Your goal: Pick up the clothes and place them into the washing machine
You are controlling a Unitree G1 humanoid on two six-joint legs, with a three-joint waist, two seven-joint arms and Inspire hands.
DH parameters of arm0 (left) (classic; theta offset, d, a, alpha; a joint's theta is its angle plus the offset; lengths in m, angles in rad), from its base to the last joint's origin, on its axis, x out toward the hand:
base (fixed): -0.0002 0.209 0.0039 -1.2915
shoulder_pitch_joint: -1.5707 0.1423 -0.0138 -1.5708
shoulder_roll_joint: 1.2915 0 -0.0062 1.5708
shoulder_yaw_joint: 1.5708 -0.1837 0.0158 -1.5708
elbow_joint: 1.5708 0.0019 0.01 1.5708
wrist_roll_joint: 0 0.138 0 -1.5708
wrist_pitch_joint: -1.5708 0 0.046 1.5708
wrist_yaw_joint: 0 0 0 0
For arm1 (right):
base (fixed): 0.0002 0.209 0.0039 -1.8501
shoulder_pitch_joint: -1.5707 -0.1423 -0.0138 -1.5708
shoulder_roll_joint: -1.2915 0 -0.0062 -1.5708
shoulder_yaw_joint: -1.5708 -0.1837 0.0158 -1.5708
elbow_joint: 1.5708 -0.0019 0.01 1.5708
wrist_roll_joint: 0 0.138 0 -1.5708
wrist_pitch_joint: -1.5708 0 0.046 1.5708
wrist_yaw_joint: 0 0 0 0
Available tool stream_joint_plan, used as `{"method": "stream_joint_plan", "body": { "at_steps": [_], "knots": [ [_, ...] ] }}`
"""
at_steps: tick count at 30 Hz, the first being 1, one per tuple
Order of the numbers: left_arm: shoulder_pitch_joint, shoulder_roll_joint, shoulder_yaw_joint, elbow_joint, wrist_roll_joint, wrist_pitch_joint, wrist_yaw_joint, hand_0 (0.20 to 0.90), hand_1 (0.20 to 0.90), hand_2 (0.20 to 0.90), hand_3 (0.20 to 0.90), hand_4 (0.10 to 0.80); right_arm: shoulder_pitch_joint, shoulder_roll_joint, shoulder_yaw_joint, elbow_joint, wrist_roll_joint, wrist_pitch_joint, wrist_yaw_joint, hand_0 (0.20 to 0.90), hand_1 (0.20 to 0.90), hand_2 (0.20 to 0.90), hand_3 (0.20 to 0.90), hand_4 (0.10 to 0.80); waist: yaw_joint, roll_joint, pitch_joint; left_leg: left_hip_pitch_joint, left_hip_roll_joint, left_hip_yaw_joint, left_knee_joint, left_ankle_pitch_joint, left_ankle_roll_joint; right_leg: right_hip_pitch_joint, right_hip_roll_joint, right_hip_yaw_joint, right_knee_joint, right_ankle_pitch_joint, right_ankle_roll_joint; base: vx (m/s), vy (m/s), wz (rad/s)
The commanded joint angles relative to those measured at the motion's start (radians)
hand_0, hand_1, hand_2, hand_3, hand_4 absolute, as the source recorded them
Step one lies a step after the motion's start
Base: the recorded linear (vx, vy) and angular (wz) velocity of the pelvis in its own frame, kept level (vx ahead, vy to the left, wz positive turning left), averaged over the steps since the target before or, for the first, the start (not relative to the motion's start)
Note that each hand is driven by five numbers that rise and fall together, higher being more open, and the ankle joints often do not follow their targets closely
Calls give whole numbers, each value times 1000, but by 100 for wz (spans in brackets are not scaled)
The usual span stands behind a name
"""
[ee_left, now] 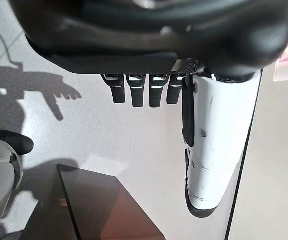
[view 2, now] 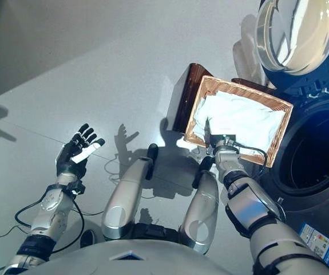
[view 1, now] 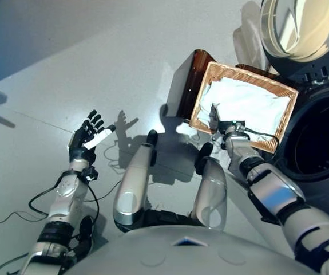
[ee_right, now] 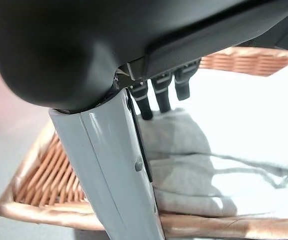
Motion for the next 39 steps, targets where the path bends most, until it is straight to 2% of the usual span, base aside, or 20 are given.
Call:
{"method": "stream_joint_plan", "body": {
  "at_steps": [1,16,17,18,19,39],
  "knots": [
    [60,70,56,-103,-10,-86,-12,900,900,900,900,800,-33,-30,34,9,-51,3,-13,900,900,900,900,800,10,16,-62,0,-11,23,3,-36,-12,-28,21,3,97,-44,-36,78,-16,3],
    [62,83,55,-96,-8,-82,-24,900,900,900,900,800,-46,-33,47,21,-83,15,1,900,900,900,900,800,9,23,-70,-39,-11,19,38,-44,-13,-71,22,5,145,-62,-43,3,-3,1],
    [62,86,54,-97,-8,-82,-24,900,900,900,900,800,-47,-33,47,22,-84,16,1,842,842,842,842,759,9,23,-71,-41,-10,18,40,-45,-13,-72,23,5,147,-62,-43,0,0,0],
    [62,86,55,-96,-8,-82,-24,900,900,900,900,800,-47,-33,46,20,-83,16,2,258,258,258,258,341,9,23,-72,-43,-11,19,40,-45,-13,-74,22,6,148,-62,-43,0,0,0],
    [62,86,55,-96,-8,-82,-24,900,900,900,900,800,-47,-33,46,20,-83,16,2,200,200,200,200,300,9,23,-72,-43,-11,19,40,-45,-13,-74,22,6,148,-62,-43,0,0,0],
    [67,84,71,-77,-8,-80,-21,900,900,900,900,800,-51,-32,55,14,-86,6,22,200,200,200,200,300,-3,21,-75,-61,-13,30,52,-51,-7,-101,21,17,162,-61,-44,0,0,0]
  ]
}}
